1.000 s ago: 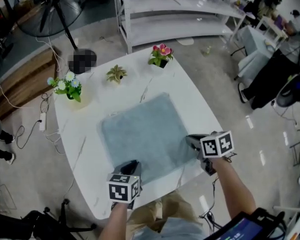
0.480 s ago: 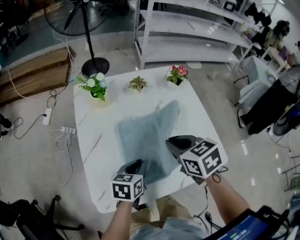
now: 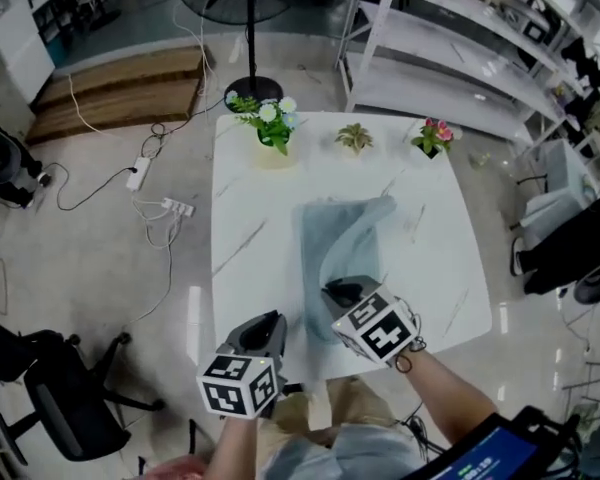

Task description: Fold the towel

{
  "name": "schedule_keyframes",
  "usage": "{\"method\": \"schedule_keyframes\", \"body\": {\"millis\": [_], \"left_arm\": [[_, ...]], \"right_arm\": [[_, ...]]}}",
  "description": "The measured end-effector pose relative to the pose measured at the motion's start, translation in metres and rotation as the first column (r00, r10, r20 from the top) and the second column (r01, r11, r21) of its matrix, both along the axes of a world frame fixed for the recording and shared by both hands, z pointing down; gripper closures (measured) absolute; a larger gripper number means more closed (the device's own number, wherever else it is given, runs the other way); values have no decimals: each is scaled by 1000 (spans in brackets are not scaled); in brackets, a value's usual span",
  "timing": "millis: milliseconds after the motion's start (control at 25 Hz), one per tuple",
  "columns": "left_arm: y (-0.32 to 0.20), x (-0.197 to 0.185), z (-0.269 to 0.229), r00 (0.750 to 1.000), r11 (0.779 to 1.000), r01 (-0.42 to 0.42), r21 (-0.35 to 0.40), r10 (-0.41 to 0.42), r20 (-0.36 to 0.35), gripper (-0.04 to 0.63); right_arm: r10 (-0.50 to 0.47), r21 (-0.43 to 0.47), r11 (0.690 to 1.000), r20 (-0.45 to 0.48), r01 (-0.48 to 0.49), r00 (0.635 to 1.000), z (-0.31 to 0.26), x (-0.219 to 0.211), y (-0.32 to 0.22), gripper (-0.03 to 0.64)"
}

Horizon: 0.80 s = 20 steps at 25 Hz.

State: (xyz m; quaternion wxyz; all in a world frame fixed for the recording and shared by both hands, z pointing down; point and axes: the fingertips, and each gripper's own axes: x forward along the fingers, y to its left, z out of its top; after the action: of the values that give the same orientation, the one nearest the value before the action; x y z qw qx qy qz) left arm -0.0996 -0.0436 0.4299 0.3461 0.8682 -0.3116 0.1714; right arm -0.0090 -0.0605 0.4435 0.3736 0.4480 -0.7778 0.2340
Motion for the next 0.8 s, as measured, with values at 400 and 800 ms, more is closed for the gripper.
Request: {"method": "schedule_keyframes", "body": {"millis": [400, 800], "left_arm": [[15, -19, 12, 999, 998, 52, -31, -52, 5, 563], [8, -5, -14, 999, 999, 41, 4, -41, -31, 563]], "right_arm": [[-50, -105, 993, 45, 55, 998, 60, -24, 0, 543], [-123, 15, 992, 311, 125, 942, -43, -33, 13, 319]]}}
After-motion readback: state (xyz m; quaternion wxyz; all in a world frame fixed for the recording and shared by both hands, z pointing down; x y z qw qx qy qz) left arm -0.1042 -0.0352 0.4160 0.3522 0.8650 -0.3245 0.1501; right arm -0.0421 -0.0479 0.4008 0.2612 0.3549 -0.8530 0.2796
